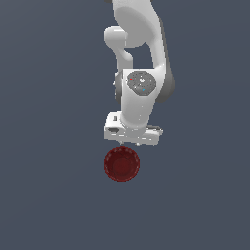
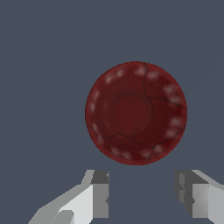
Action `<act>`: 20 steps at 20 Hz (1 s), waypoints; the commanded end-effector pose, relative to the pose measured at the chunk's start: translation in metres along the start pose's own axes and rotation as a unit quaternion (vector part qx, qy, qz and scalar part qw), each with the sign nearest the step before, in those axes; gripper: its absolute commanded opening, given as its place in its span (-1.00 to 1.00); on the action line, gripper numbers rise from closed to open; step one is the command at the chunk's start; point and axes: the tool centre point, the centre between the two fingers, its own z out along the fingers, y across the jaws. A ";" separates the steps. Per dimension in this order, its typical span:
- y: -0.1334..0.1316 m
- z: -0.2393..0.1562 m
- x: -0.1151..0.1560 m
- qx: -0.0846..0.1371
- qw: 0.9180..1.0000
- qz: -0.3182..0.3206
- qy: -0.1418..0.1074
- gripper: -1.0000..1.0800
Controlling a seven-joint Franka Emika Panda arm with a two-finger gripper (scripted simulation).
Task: Pick up the object and move it to a goal position.
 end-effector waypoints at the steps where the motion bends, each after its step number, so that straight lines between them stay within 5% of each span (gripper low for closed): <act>1: -0.004 0.011 0.008 -0.020 1.000 0.015 -0.002 0.23; 13: -0.027 0.058 0.044 -0.127 0.989 0.080 0.016 0.23; 20: -0.038 0.073 0.055 -0.168 0.980 0.101 0.036 0.23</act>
